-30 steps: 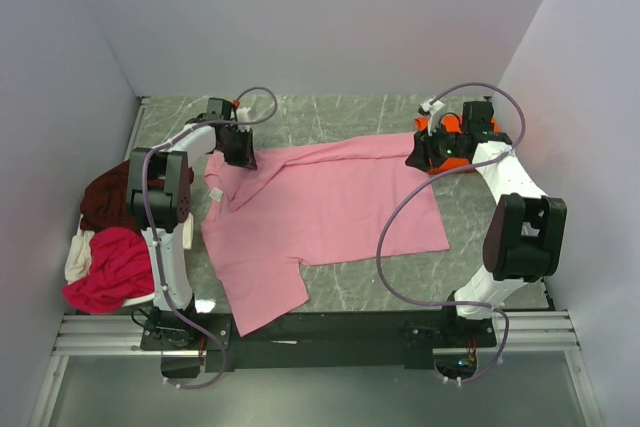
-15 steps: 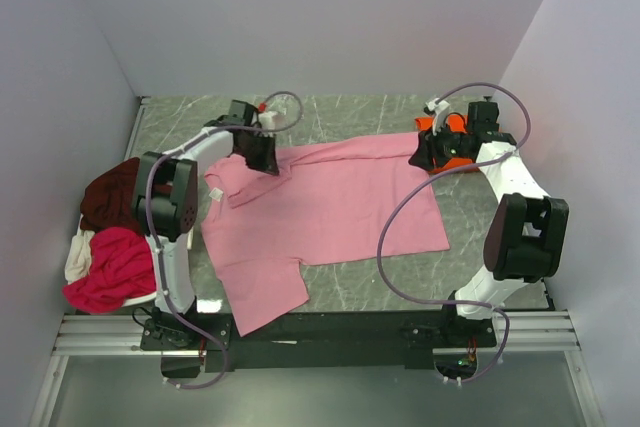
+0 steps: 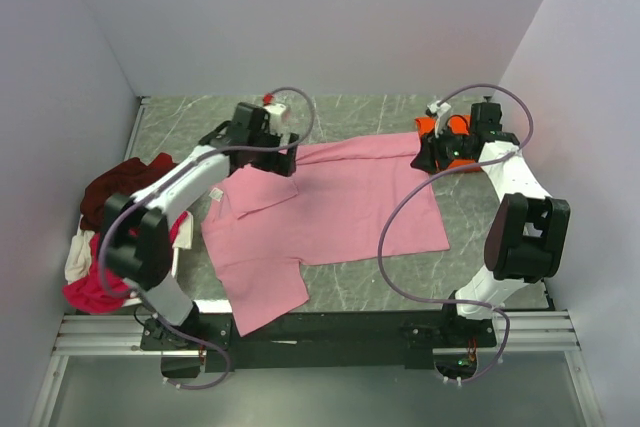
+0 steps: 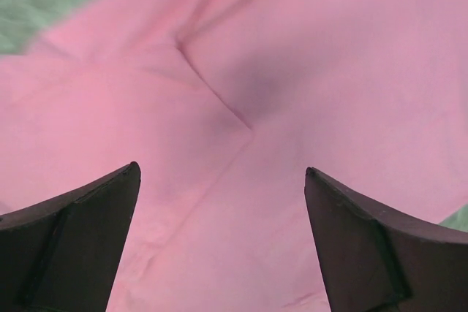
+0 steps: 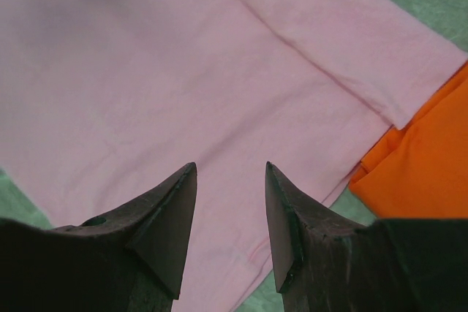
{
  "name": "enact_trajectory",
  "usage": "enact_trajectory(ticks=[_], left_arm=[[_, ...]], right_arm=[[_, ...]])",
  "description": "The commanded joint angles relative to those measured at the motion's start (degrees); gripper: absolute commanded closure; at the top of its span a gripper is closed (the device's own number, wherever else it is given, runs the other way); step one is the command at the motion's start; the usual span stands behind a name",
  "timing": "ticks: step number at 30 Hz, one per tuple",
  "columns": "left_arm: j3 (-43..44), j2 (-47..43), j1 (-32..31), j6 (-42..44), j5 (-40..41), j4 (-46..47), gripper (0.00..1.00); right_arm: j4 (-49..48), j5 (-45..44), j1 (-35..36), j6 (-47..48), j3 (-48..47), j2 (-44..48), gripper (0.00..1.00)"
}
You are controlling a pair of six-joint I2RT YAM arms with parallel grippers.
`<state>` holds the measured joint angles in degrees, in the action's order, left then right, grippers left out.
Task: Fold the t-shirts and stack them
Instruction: Fold the tshirt
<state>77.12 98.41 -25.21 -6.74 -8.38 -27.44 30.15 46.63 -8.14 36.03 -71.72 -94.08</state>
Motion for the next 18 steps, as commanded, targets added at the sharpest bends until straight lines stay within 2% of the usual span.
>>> enact_trajectory(ticks=[1,2,3,5,6,7,9,10,14,16,18], left_arm=[[-5.38,-9.17,2.79,-2.38,4.69,7.38,0.0],[-9.06,-10.59,4.19,-3.18,3.65,9.66,0.01],[-10.75,-11.83,7.51,-3.71,-2.28,10.64,0.01],[-14.96,-15.52,11.22,-4.85,-9.51,11.7,0.0],[-16.2,-16.92,13.59,-4.95,-15.2,12.49,0.03],[-17.52,-19.98,13.87,-4.25,-16.22,12.76,0.07],[-21.47,-23.77,13.7,-2.67,-18.76,14.25,0.12],[-22.88,-27.45,13.7,-2.57,-23.04,14.69,0.16],[-26.67,-34.94,9.06,4.25,-25.99,12.07,0.2],[-26.24,-37.4,2.91,8.91,-24.15,6.99,0.19],[-25.79,-38.99,-3.14,16.38,-22.65,3.38,0.19]], right_arm=[[7.35,4.16,-0.12,8.74,-3.06,0.04,0.5],[10.34,5.21,0.05,12.36,-3.51,-0.05,0.5],[16.37,6.7,0.93,16.4,-3.68,0.04,0.5],[23.77,7.42,2.07,33.16,-2.11,1.27,0.5],[29.47,6.99,3.64,39.4,0.94,1.97,0.49],[30.66,6.63,4.36,49.04,3.15,4.24,0.48],[30.59,4.71,6.81,58.14,10.42,6.97,0.33],[29.45,3.48,7.87,58.8,12.46,9.42,0.27],[22.16,-2.42,18.32,54.59,20.47,14.01,0.27],[19.25,-3.04,22.62,52.31,22.94,15.76,0.27],[18.89,-2.25,24.05,51.69,23.38,16.56,0.27]])
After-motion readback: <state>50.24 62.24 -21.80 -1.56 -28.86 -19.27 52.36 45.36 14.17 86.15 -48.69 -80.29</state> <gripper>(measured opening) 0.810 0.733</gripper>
